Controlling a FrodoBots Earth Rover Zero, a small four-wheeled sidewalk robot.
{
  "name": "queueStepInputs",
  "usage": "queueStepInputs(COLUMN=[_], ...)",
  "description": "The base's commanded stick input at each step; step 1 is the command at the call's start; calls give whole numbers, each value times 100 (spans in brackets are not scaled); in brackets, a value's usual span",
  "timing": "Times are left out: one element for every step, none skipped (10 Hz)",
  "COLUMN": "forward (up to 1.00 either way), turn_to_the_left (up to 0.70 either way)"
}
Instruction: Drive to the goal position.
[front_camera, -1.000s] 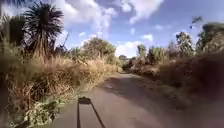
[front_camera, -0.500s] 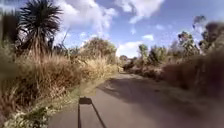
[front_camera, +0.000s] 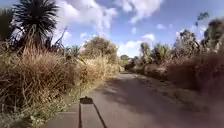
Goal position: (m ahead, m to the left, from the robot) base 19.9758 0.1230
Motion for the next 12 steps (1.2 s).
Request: queueStepInputs(forward=[70,70,70,70,70,70,70,70,70,70,70,70], turn_to_the_left=[0,0,0,0,0,0,0,0,0,0,0,0])
